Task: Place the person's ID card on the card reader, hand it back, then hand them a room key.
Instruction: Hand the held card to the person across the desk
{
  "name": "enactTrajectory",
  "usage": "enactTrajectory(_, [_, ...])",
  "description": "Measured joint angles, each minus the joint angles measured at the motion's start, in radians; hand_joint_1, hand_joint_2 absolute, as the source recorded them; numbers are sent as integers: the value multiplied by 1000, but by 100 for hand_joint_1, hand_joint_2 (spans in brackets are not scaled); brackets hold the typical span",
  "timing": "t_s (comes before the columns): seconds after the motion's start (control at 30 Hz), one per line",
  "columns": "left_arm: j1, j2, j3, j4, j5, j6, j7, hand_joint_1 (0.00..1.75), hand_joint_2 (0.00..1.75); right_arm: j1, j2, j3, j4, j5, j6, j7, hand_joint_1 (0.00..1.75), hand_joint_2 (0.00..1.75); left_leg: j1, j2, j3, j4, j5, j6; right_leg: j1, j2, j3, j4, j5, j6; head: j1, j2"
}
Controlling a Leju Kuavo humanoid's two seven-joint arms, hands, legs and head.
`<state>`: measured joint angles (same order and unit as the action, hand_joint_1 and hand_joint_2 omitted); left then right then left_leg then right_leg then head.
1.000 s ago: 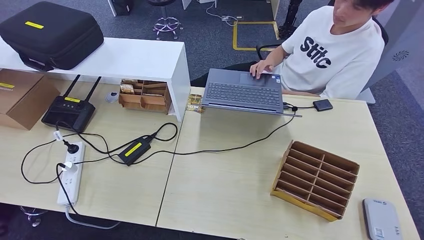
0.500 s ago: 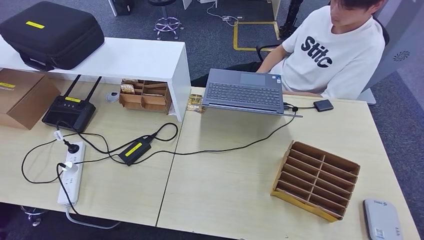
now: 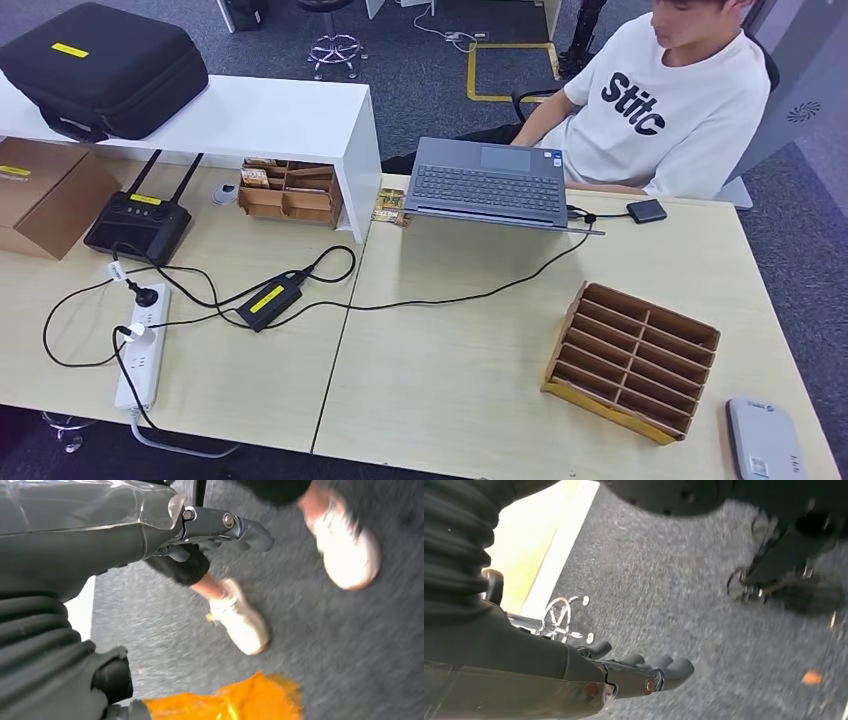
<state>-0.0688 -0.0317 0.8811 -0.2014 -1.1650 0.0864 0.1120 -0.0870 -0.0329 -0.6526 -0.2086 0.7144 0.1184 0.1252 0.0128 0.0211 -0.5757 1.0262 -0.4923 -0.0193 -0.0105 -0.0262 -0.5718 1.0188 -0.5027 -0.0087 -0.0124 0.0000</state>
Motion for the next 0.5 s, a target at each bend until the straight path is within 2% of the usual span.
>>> enactTrajectory(0.1, [2,16,-7,0,-46,-279,61,0,0,-17,-9,-5,-3,20,-161,22,0,0,0,2,0,0,0,0,-1,1,0,0,0,0,0,0])
enactTrajectory(0.13, [4,23,-8,1,-50,-358,70,0,0,-29,-13,-5,-3,33,-160,39,0,0,0,2,1,0,0,0,0,2,-1,0,0,0,0,0])
enactTrajectory(0.17, [5,29,-9,1,-50,-396,70,0,0,-39,-16,-5,-3,43,-127,55,0,0,0,2,1,0,0,0,0,2,-1,-1,0,0,1,0])
enactTrajectory(0.2, [6,33,-9,0,-50,-385,62,0,0,-45,-17,-5,-3,48,-70,66,0,0,0,2,2,0,0,0,0,2,-1,-1,0,0,1,0])
enactTrajectory(0.23, [6,34,-9,-1,-47,-318,49,0,0,-46,-16,-5,-3,50,-5,71,0,0,0,1,2,0,0,0,0,1,-1,-2,0,0,1,0])
enactTrajectory(0.3, [3,28,-9,-2,-35,-104,22,0,0,-36,-3,-1,0,59,97,55,0,0,0,0,3,1,0,0,0,-1,1,-1,0,0,0,0])
enactTrajectory(0.33, [1,22,-8,-2,-26,-1,9,0,44,-26,5,2,3,64,127,42,0,0,0,-1,3,1,0,0,0,-1,1,-1,0,0,0,0])
enactTrajectory(0.37, [-1,16,-7,-2,-14,65,-1,0,87,-15,13,6,6,64,143,30,0,0,0,-1,2,0,0,0,0,-1,2,-1,0,0,0,0])
enactTrajectory(0.43, [-6,9,-4,-2,1,87,-9,0,175,4,23,8,10,47,108,21,0,0,0,-1,2,-1,0,0,0,-1,2,0,0,0,0,0])
enactTrajectory(0.5, [-6,6,-4,-2,-10,0,3,0,175,11,25,-1,10,24,-49,19,0,0,0,1,2,-1,0,0,0,0,1,1,-1,-1,0,0])
